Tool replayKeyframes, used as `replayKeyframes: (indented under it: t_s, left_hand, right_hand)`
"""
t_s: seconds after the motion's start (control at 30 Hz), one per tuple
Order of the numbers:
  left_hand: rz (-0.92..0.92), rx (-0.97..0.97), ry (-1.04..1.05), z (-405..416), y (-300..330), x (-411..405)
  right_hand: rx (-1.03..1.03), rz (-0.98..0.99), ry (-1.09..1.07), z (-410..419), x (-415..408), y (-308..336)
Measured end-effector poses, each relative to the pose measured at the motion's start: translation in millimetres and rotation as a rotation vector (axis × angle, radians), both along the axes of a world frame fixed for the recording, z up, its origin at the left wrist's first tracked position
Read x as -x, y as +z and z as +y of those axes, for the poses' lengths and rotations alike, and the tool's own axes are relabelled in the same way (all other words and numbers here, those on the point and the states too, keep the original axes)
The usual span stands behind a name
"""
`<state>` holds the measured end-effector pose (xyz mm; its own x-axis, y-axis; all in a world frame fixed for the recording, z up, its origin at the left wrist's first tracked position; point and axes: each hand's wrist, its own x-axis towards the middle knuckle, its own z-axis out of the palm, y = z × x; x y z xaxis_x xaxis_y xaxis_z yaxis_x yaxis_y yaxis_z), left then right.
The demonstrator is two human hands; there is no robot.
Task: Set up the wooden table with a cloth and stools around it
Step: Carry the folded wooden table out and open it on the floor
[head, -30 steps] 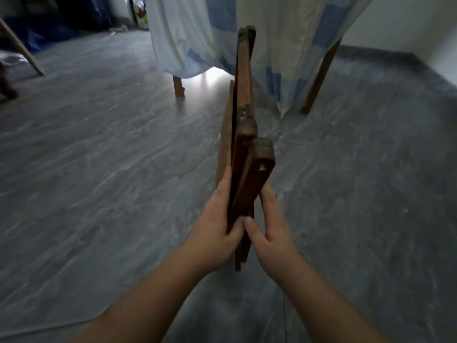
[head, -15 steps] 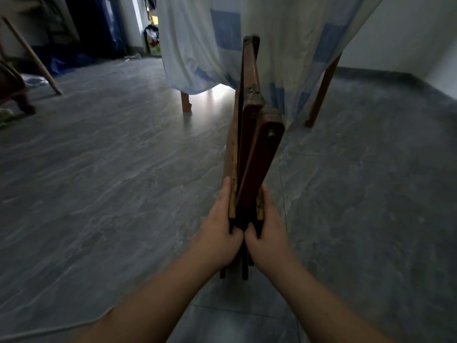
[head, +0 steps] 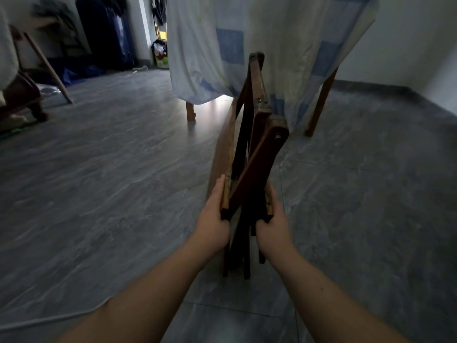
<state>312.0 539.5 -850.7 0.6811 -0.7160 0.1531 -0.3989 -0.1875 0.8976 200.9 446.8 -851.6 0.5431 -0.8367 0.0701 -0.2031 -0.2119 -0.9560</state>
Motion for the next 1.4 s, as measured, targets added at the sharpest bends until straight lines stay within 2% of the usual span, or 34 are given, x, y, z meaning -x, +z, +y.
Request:
replayKeyframes:
  t_s: [0.47,0.7,0.8,1.07,1.23,1.4]
  left_hand:
    - [-0.160,-0.093,0.148,38.3,34.8,-50.2]
    - [-0.224,-0.144,0.265,57.5,68.6,-45.9]
    - [-0.262,-0.178,0.301,64.8,86.4,-47.9]
    - [-0.586,-0.353,0.245,71.7,144.0,-91.1]
    - [-0.738,-0.448,0.223,65.5,196.9,-108.3]
    - [-0.869,-0.490,0.229,63.0,220.4,-119.9]
  right_hand:
    - [0.226,0.265,-0.068,-51.1,57.8,48.5]
    - [0.287,0.239,-0.152,-62.9,77.9,72.6]
    - [0.380,0.333,-0.180,-64.7,80.3,90.9]
    - [0.636,0.555,-0.175,-86.4,94.4,147.1]
    - [0.714,0.644,-0.141,-93.5,89.3,194.4]
    - [0.758,0.720,-0.099,-94.2,83.6,223.5]
